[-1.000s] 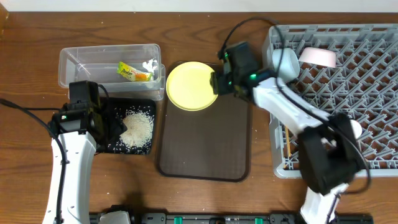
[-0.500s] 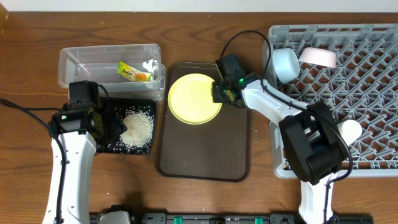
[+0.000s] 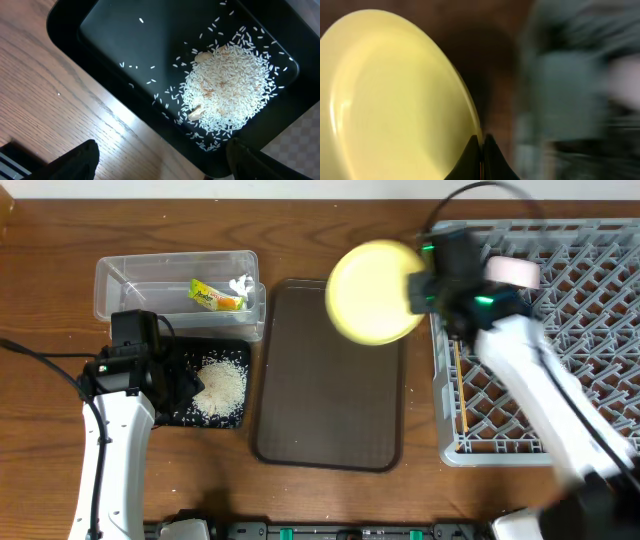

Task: Sort waste into correct bins and load items into the dishwasher rack
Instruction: 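Lift yellow plate with right gripper and carry it over dish rack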

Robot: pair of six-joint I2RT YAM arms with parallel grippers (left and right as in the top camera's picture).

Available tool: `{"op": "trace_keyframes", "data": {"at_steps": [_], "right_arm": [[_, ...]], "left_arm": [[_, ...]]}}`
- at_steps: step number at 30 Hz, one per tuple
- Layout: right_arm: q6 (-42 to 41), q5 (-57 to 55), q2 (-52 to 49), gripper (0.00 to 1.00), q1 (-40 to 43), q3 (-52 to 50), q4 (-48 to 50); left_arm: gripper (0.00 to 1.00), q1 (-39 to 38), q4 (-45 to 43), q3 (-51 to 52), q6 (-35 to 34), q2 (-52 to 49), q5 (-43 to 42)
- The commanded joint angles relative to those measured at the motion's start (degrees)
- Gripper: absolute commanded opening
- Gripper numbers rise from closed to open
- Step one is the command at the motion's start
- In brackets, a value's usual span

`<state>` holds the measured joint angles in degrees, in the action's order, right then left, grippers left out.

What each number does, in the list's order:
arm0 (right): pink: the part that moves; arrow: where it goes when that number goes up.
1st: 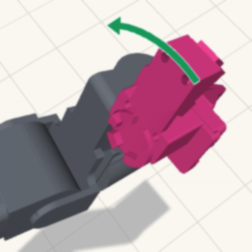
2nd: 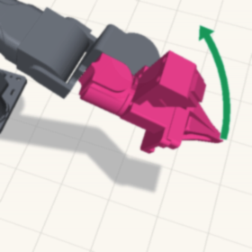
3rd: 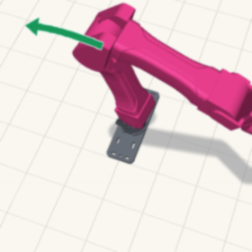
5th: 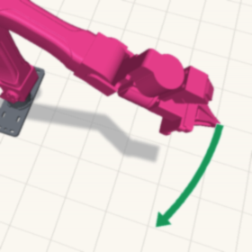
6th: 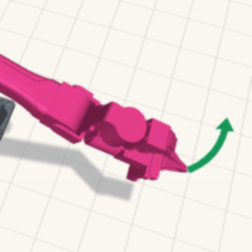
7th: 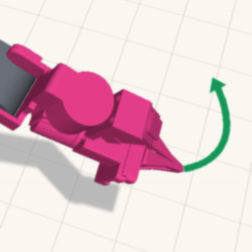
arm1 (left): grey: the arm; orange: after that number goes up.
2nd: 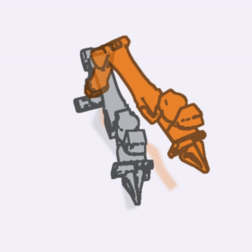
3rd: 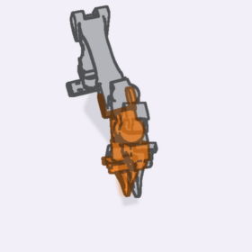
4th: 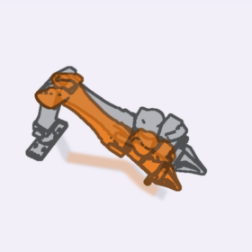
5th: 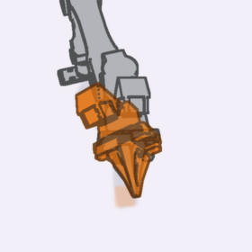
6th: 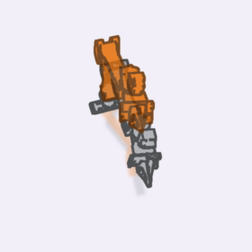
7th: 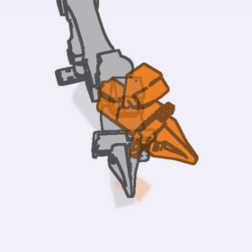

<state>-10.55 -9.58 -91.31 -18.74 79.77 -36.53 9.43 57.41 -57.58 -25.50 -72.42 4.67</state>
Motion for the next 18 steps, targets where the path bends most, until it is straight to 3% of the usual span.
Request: {"op": "trace_keyframes", "data": {"at_steps": [1,10,14,18], "right_arm": [[8.22,-9.01,6.19,0.01,3.85,0.28,-1.03],[29.66,-20.83,12.96,0.01,16.02,0.28,-4.31],[33.79,-32.13,12.52,0.01,19.78,0.26,-5.75],[34.64,-32.04,12.44,0.01,21.92,0.26,-6.05]], "left_arm": [[0.84,0.31,0.17,-0.39,-0.35,0.20,0.24],[0.84,0.31,0.17,-0.39,-0.33,0.20,0.24],[0.84,0.31,0.17,-0.39,-0.35,0.20,0.24],[0.84,0.31,0.17,-0.39,-0.33,0.20,0.24]]}}
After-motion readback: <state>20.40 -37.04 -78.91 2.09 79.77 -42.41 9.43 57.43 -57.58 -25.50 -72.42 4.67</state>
